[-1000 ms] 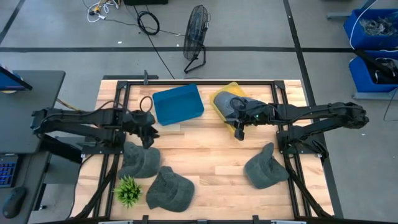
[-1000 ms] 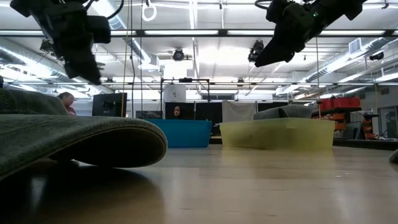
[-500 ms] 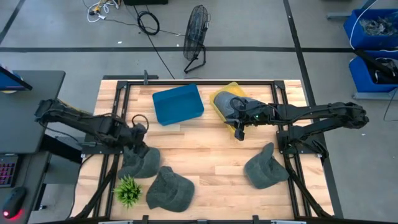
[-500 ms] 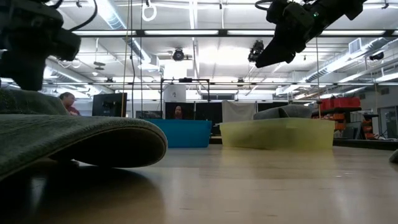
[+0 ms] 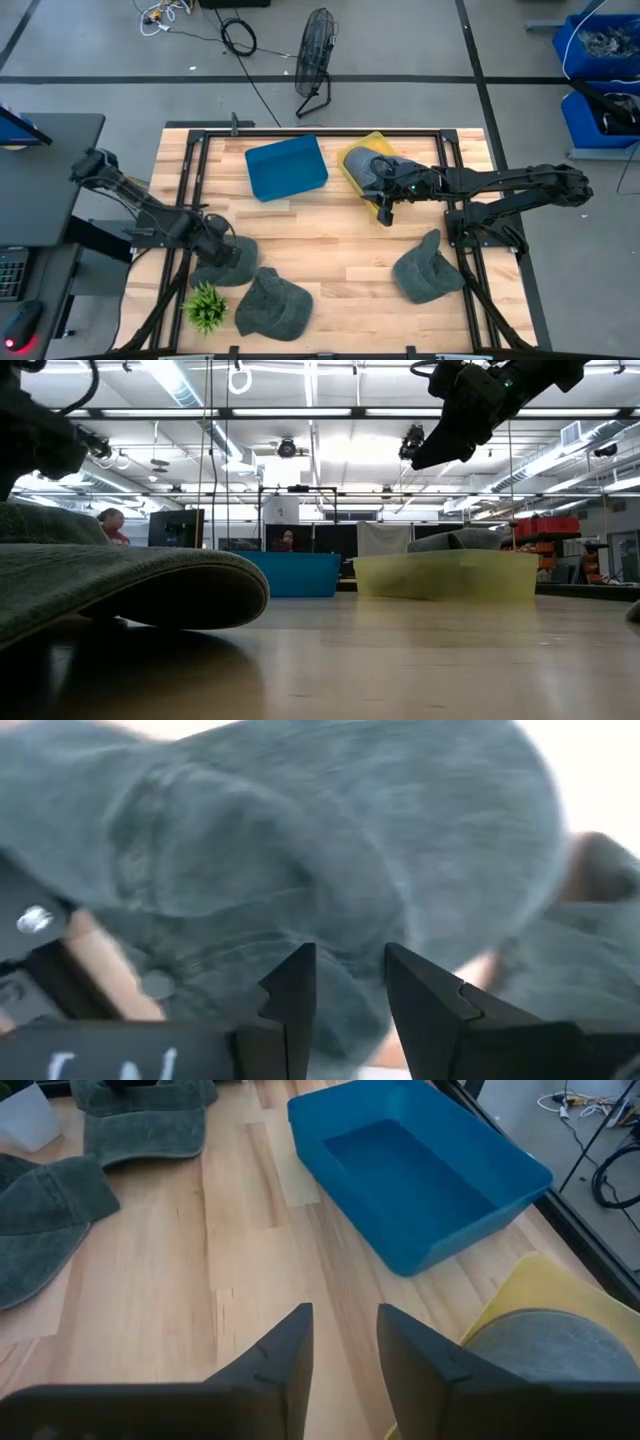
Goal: Pick & Place hat
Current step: Put the top left green cap into the blue bin
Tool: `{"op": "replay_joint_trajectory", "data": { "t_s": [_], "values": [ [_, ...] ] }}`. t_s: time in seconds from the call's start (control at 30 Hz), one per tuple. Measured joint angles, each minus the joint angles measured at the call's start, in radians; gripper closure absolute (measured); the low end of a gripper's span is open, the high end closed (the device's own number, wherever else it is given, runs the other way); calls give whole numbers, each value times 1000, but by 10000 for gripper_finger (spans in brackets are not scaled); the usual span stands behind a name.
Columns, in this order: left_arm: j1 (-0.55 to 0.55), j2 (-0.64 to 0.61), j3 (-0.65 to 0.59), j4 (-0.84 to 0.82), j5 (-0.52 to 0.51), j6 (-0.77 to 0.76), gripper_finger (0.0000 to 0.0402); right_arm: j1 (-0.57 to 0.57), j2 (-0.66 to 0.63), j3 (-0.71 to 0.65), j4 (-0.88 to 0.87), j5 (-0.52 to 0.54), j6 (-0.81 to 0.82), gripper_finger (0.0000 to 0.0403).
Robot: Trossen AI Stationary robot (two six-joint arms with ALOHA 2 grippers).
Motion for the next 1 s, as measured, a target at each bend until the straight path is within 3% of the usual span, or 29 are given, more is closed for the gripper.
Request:
{"op": "replay_joint_trajectory", "data": {
  "t_s": [0.17,0.43,0.53,0.67,0.73,0.87,1.0],
  "values": [
    [-37,85,0,-72,-44,-126,278,0,0,0,-23,0,-8,256],
    [-44,191,1,2,-109,-152,282,0,0,0,-60,0,-2,227],
    [-44,226,1,15,-121,-152,309,0,0,0,-80,0,-2,227],
    [-44,245,2,26,-134,-153,383,0,0,0,-106,0,-1,229],
    [-43,243,5,25,-180,-146,389,0,0,0,-113,0,-1,229],
    [-20,213,79,-18,-282,-73,391,0,0,0,-116,0,0,230],
    [23,203,207,-175,-363,43,392,0,0,0,-115,0,0,232]
  ]
}}
